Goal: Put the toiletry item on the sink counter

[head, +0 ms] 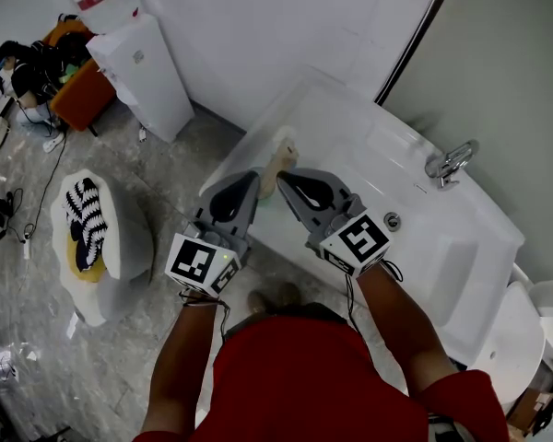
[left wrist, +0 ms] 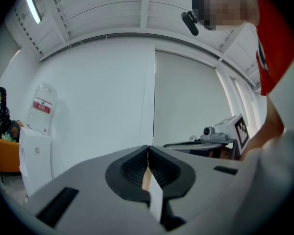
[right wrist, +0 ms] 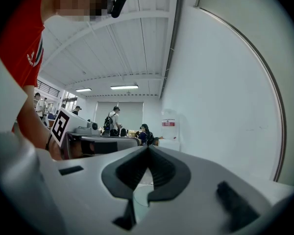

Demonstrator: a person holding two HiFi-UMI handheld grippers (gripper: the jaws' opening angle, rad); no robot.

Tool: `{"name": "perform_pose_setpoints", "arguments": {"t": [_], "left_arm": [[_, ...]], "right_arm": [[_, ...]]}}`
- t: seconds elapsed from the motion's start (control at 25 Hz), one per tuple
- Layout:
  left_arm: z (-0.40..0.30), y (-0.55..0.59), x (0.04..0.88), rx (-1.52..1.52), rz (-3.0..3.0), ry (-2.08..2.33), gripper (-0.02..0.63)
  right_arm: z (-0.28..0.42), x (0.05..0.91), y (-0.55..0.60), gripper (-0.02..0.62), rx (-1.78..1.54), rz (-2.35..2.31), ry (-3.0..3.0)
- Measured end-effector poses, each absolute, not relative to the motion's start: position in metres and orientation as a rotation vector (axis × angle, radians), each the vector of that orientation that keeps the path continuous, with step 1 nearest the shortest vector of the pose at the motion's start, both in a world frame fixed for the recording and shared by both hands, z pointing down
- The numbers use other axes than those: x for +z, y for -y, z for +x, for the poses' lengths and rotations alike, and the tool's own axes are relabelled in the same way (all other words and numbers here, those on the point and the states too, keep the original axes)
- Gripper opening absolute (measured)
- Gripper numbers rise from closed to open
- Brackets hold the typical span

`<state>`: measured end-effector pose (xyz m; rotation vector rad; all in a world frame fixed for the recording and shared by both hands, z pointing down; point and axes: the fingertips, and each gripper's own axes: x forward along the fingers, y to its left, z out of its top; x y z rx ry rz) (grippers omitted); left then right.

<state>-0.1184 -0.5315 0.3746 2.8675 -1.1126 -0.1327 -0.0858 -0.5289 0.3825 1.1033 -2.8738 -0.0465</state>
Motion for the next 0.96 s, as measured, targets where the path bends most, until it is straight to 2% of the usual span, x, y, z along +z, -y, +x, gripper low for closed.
{"name": "perform_pose_setpoints", "arguments": {"t": [0.96], "left_arm": [[-0.1174,0.5261,0.3761,-0.109,2.877,1.109,0.019]], "right_arm": [[-0.0842,0.3903,0.5267,0.029,-0.014,1.101,2.869]]}}
